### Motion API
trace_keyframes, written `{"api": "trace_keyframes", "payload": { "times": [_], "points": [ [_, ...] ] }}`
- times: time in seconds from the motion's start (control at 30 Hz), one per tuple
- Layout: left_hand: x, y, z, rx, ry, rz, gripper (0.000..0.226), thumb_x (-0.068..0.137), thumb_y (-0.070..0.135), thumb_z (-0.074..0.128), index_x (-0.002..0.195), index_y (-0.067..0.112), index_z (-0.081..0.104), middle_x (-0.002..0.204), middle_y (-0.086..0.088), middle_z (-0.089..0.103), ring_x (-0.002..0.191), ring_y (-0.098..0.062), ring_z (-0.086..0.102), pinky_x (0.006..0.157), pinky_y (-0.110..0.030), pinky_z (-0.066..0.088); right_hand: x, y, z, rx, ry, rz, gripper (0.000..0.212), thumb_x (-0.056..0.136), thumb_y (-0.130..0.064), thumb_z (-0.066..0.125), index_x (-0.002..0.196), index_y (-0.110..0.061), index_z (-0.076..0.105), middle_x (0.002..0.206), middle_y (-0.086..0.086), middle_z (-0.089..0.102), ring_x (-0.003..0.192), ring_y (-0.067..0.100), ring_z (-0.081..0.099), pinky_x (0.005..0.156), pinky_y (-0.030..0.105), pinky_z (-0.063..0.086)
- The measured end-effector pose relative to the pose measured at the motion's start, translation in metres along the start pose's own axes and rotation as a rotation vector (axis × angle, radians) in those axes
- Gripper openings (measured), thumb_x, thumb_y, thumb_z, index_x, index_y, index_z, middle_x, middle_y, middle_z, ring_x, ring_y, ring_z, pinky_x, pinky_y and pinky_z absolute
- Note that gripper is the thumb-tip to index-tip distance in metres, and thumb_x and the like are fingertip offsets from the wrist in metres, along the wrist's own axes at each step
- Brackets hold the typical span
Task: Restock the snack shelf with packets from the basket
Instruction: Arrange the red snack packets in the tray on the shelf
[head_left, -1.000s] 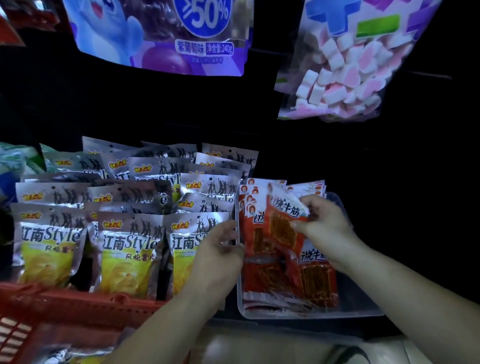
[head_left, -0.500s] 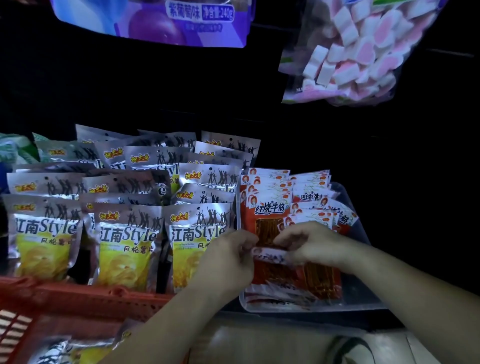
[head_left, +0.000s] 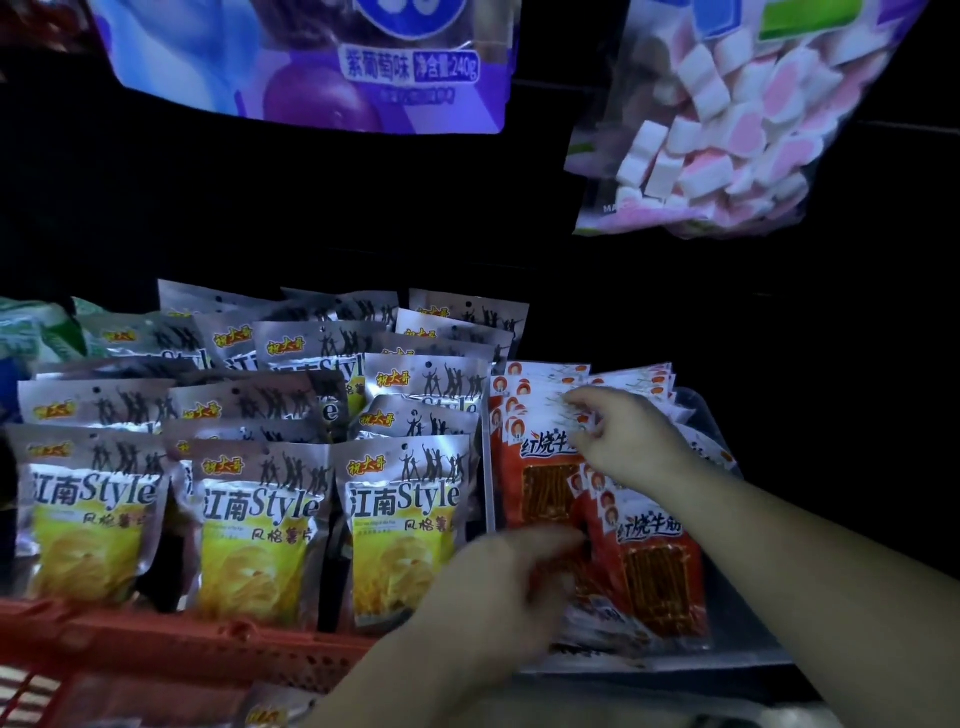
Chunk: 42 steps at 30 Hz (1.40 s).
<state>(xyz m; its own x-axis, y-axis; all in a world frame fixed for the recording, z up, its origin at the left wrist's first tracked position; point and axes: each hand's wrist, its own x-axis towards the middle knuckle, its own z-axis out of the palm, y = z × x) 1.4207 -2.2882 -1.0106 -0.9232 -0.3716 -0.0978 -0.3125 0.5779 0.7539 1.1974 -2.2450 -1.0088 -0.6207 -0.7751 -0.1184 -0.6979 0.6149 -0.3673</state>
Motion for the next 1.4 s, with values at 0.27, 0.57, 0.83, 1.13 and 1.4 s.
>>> {"api": "trace_keyframes", "payload": {
  "times": [0.27,0.57,0.83,1.13,1.4],
  "points": [
    [0.003,0.001,0.001,0.386,-0.007,-0.009,0.042,0.102,0.056,0.036,0.105,0.024,0.062,0.091,-0.004,0.070,0.089,-0.030,0.067,0.072,-0.033,0.051,0.001,-0.005,0.011,-0.207,0.015,-0.064,0.043,0.095,-0.038,0.071,0.136,-0.030,0.061,0.134,-0.005,0.053,0.126,0.022,0.051,0.098,0.039,0.047],
    [0.012,-0.014,-0.010,0.137,0.164,-0.107,0.022,0.098,0.041,0.053,0.106,0.031,0.070,0.085,0.006,0.072,0.078,-0.014,0.067,0.059,-0.026,0.049,-0.009,-0.002,0.009,-0.034,0.117,-0.165,0.008,0.096,-0.027,0.072,0.090,-0.032,0.073,0.094,-0.013,0.065,0.097,0.016,0.054,0.091,0.045,0.051],
    [0.017,-0.022,-0.007,0.024,0.217,-0.139,0.015,0.095,0.026,0.060,0.096,0.028,0.074,0.074,0.012,0.065,0.056,0.000,0.054,0.053,-0.016,0.037,-0.034,-0.002,-0.019,0.228,0.196,-0.121,0.011,0.102,-0.018,0.062,0.107,-0.023,0.071,0.097,0.000,0.070,0.067,0.001,0.061,0.063,0.019,0.049],
    [0.014,0.013,-0.037,-0.490,0.318,-0.094,0.061,0.091,0.021,0.077,0.144,0.037,0.049,0.124,0.023,0.064,0.119,0.006,0.056,0.094,-0.013,0.044,-0.077,-0.044,-0.070,0.633,0.084,-0.180,0.019,0.098,-0.008,0.067,0.088,-0.025,0.066,0.082,-0.014,0.063,0.081,-0.002,0.060,0.078,0.019,0.048],
    [-0.035,0.049,-0.062,-0.777,0.355,-0.079,0.029,0.098,0.006,0.065,0.116,0.028,0.067,0.091,0.001,0.075,0.089,-0.019,0.070,0.077,-0.029,0.058,-0.142,-0.078,-0.084,0.923,0.003,0.134,0.059,0.076,-0.049,0.084,0.128,-0.055,0.058,0.132,-0.001,0.063,0.121,0.026,0.063,0.105,0.060,0.049]
  ]
}}
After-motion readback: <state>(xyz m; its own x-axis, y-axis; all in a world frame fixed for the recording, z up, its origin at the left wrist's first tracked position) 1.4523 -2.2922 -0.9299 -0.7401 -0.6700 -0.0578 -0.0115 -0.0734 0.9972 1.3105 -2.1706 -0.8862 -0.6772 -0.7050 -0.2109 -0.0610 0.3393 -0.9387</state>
